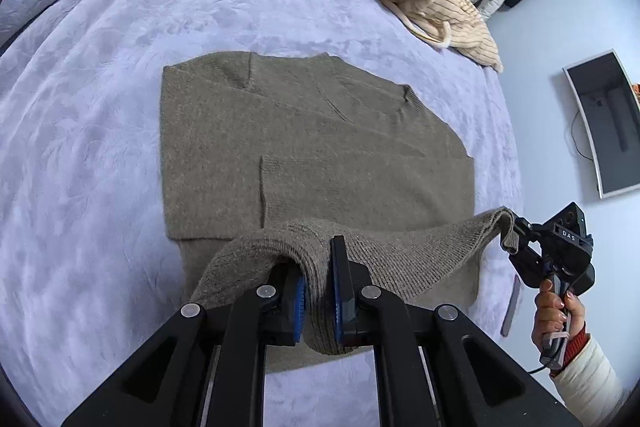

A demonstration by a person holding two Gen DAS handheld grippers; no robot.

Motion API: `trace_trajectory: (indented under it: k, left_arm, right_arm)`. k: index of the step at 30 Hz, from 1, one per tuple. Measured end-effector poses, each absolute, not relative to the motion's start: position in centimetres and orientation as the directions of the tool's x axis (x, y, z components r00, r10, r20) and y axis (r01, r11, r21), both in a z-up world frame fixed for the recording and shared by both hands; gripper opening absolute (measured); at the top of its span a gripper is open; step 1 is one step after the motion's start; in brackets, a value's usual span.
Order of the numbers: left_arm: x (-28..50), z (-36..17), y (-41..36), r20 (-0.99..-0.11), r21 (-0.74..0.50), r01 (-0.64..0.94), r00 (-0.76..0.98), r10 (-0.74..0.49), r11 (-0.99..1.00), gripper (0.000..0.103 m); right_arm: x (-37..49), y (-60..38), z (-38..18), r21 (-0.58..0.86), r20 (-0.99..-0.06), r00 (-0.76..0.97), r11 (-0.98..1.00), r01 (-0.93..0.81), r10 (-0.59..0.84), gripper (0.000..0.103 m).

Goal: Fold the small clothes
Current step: 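Lift the hem with both grippers and fold it up onto the collar, then open both grippers to release the hem and lift them away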

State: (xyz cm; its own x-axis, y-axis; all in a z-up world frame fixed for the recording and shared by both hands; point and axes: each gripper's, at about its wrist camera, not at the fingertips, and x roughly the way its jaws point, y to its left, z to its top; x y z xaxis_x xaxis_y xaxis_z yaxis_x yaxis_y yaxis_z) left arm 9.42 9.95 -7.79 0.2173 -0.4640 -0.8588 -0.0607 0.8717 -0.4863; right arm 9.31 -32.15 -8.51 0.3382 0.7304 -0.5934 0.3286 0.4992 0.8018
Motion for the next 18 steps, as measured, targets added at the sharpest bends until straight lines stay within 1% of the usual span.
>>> trace_trajectory:
  k: [2, 5, 8, 10, 12, 14, 16, 17, 18]
  left_arm:
    - [10.6, -8.8, 10.0, -0.878, -0.459, -0.098, 0.204, -0.434, 0.883, 0.010]
    - [11.7, -9.1, 10.6, -0.915, -0.380, -0.135, 0.201, -0.350, 0.915, 0.011]
    - [11.9, -8.0, 11.6, -0.936, -0.298, -0.125, 0.234, -0.264, 0.946, 0.011]
    - [11.8, -7.4, 12.0, -0.946, -0.237, -0.108, 0.252, -0.204, 0.965, 0.011]
    - [11.7, -7.5, 12.2, -0.954, -0.198, -0.082, 0.245, -0.173, 0.977, 0.011]
    - [11.9, -8.1, 12.1, -0.961, -0.179, -0.059, 0.223, -0.162, 0.982, 0.011]
    - [11.9, -8.9, 11.6, -0.967, -0.166, -0.036, 0.201, -0.155, 0.986, 0.011]
    - [11.9, -9.4, 11.2, -0.969, -0.162, -0.026, 0.190, -0.154, 0.986, 0.011]
    - [12.0, -9.7, 10.9, -0.971, -0.164, -0.021, 0.183, -0.157, 0.986, 0.011]
  right_arm:
    - [10.7, -32.0, -10.1, 0.775, -0.625, 0.312, 0.522, 0.356, 0.715, 0.007]
    - [12.1, -31.8, -12.0, 0.743, -0.661, 0.286, 0.551, 0.380, 0.694, 0.007]
    - [12.8, -31.8, -13.0, 0.715, -0.689, 0.258, 0.577, 0.394, 0.678, 0.007]
    - [13.2, -31.6, -13.0, 0.694, -0.712, 0.233, 0.614, 0.376, 0.662, 0.011]
    - [13.5, -31.3, -12.2, 0.660, -0.748, 0.210, 0.670, 0.339, 0.630, 0.012]
    - [14.0, -31.1, -11.1, 0.618, -0.785, 0.189, 0.729, 0.294, 0.589, 0.020]
    - [14.2, -30.8, -10.0, 0.574, -0.819, 0.184, 0.783, 0.238, 0.544, 0.063]
    - [14.3, -30.6, -9.4, 0.550, -0.834, 0.186, 0.811, 0.202, 0.519, 0.068]
    - [14.3, -30.4, -8.9, 0.529, -0.846, 0.185, 0.831, 0.171, 0.501, 0.068]
